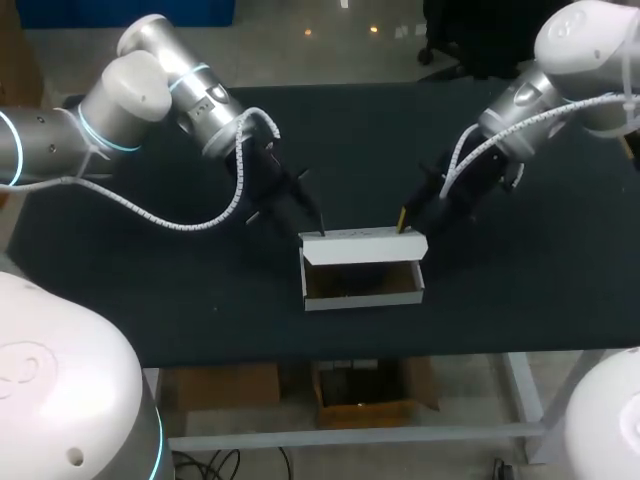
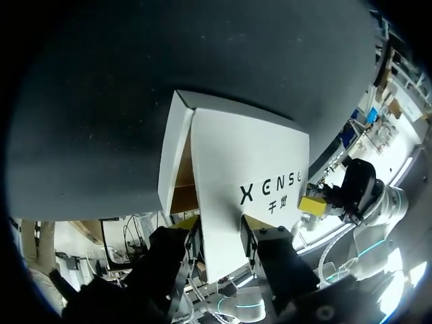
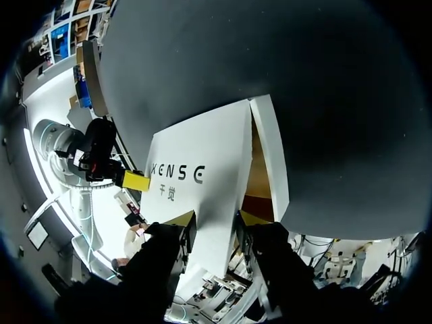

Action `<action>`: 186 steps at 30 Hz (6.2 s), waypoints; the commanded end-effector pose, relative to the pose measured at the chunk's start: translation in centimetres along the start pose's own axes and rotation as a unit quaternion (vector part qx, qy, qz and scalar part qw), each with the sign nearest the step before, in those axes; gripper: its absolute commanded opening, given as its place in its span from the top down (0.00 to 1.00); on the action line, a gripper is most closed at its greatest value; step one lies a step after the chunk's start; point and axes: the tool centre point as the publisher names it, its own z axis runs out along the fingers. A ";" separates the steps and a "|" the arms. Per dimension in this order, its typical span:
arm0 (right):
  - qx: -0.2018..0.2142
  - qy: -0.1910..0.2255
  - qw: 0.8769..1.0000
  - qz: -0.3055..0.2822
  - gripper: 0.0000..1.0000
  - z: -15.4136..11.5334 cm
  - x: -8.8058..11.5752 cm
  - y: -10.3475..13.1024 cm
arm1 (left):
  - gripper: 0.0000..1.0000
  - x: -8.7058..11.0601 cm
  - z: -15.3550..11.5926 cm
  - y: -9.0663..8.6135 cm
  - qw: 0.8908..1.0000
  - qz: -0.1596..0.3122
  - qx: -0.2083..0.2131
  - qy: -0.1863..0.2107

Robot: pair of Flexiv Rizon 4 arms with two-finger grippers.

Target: Assemble the packaging by folding the flat box into shape, placing the metal phone stand inside, and closing the box properly

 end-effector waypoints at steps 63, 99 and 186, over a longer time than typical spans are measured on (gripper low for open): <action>0.005 -0.023 1.000 -0.008 0.55 1.8 -2.3 1.3 | 0.53 -2.1 0.4 -0.3 0.996 0.012 0.088 -0.027; 0.008 -0.020 1.000 -0.005 0.56 1.8 -2.4 2.7 | 0.00 0.0 -0.9 4.1 0.964 0.173 0.181 -0.090; 0.008 -0.020 1.000 -0.005 0.60 1.8 -2.4 2.7 | 0.00 -0.1 2.4 3.7 0.567 0.652 0.092 -0.495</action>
